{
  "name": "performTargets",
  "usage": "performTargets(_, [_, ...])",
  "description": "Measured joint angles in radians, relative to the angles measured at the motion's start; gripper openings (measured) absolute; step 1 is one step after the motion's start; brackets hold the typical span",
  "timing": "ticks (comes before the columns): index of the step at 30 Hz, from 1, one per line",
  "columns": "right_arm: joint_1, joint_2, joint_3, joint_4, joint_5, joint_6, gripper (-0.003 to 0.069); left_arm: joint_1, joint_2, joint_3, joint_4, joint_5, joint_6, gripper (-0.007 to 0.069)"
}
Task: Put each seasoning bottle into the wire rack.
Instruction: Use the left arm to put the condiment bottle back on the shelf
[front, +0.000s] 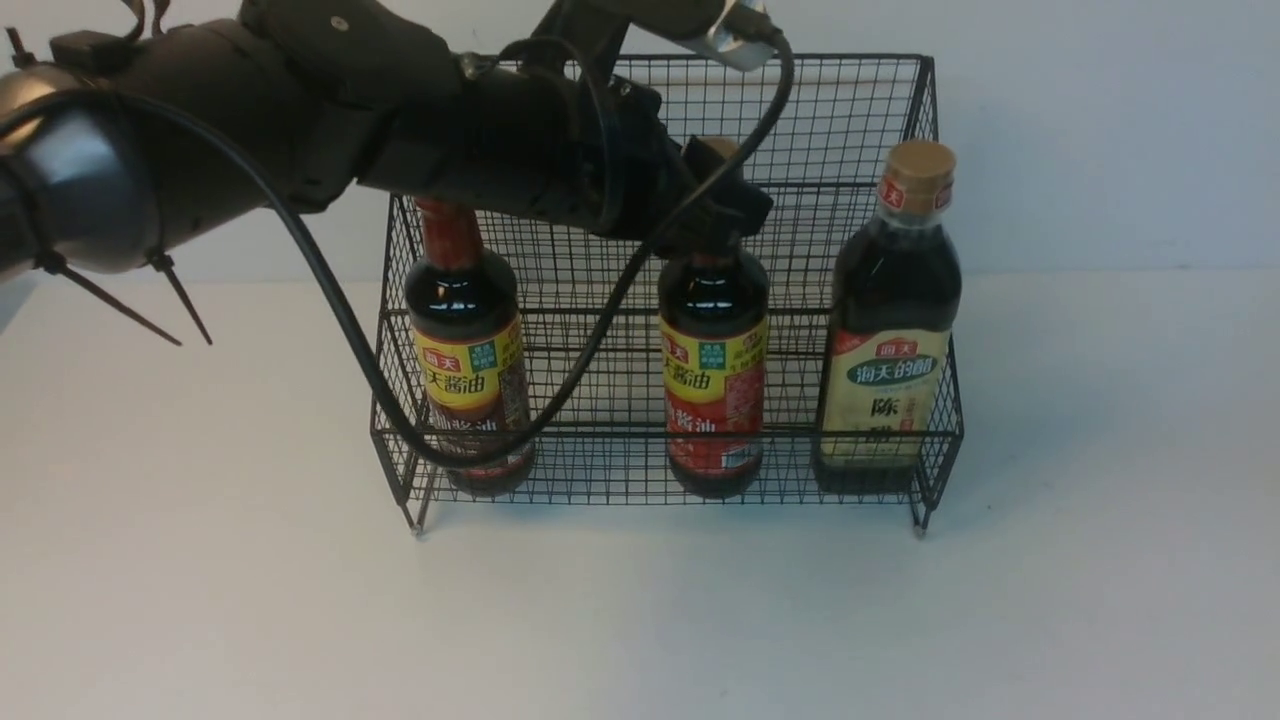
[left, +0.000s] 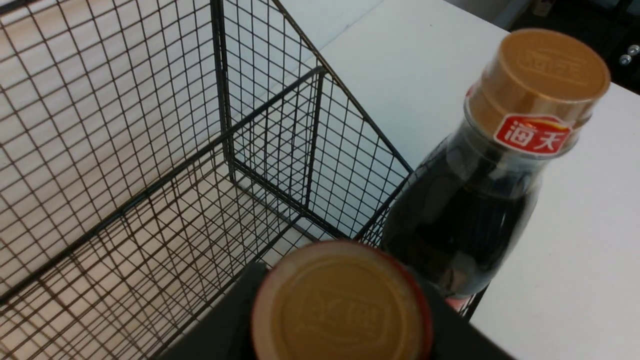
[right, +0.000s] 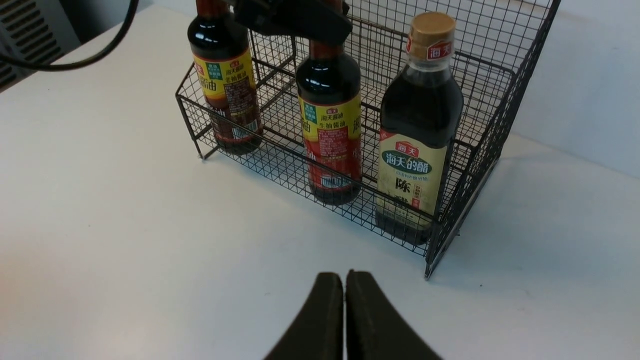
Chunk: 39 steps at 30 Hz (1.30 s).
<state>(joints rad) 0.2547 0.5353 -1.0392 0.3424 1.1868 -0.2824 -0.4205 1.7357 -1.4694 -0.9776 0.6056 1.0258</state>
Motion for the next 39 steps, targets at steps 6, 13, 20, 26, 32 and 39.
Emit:
performTargets(6, [0.000,0.000,0.000,0.000,0.002,0.000,0.0002,0.004,-0.001,-0.019,0.030,0.029,0.003,0.0267])
performTargets(13, [0.000,0.000,0.000,0.000,0.004,0.000,0.0002,0.006,-0.001,-0.034,0.043,0.058,0.017,0.0267])
performTargets(20, [0.000,0.000,0.000,0.000,0.004,0.000,0.0002,0.006,-0.001,-0.080,0.053,0.099,0.027,0.0267])
performTargets(26, [0.000,0.000,0.000,0.000,0.004,0.000,0.0002,0.006,0.000,-0.094,0.064,0.106,0.027,0.0267])
performTargets(32, [0.000,0.000,0.000,0.000,0.010,0.000,0.0002,0.006,0.028,-0.098,0.129,0.167,0.026,0.0267])
performTargets(39, [0.000,0.000,0.000,0.000,0.012,0.000,0.0002,0.009,0.051,-0.116,0.110,0.174,0.026,0.0267])
